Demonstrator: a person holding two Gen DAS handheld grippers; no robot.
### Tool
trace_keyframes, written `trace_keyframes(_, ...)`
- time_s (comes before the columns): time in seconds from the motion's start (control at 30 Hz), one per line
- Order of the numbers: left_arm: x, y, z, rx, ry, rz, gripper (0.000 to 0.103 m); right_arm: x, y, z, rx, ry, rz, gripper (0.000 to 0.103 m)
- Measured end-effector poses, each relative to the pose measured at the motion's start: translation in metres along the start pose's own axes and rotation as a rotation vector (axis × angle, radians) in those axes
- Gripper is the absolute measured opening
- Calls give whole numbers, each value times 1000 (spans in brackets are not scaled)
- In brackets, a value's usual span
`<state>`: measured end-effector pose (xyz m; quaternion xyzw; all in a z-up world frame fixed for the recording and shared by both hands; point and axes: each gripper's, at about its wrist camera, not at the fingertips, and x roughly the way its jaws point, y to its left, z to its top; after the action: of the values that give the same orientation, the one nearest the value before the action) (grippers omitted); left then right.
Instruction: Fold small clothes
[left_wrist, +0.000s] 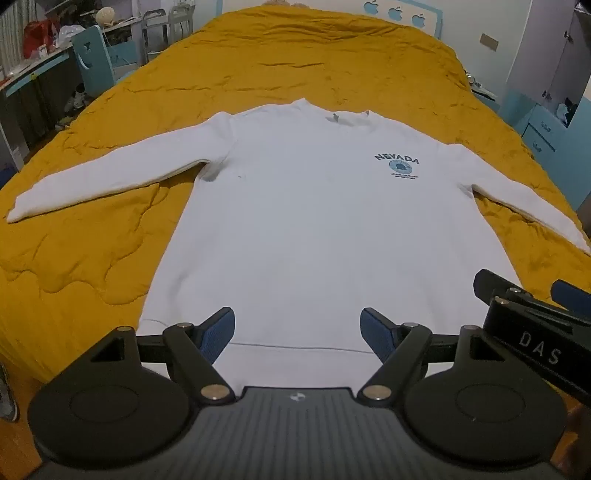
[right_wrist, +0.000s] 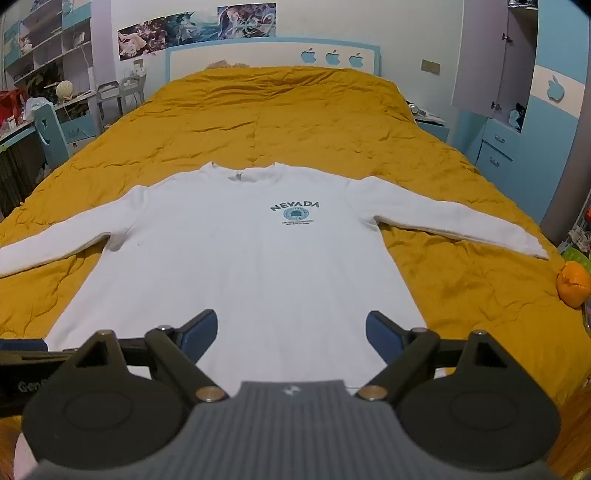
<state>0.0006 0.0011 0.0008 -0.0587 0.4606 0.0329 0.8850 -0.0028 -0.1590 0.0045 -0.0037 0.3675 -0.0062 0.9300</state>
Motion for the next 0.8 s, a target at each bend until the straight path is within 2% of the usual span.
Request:
trace_keyframes(0.17,0,4,-4,-2,-33,1,91,0,0,0,1,1,0,83)
trace_keyframes(0.27,-3,-4,-5,11,-32,30,91,0,1,0,-1,1,3,83)
trace_keyframes(0.8,3,6,-4,-1,-8,19,91,-1,3,-1,-15,-3,6,83)
